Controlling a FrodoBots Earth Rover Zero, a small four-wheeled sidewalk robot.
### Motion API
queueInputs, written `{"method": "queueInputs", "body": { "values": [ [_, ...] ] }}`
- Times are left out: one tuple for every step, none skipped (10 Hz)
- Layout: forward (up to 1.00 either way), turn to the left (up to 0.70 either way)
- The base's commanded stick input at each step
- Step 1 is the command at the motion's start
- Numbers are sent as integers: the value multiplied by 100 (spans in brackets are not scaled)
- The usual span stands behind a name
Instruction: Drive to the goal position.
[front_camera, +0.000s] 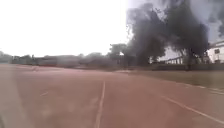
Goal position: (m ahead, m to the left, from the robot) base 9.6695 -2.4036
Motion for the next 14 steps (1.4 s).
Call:
{"method": "queueInputs", "body": {
  "values": [
    [70,0],
    [70,0],
    [70,0],
    [70,0],
    [70,0],
    [70,0],
    [70,0],
    [70,0],
    [70,0],
    [70,0],
    [70,0],
    [70,0],
    [70,0],
    [70,0]
  ]
}}
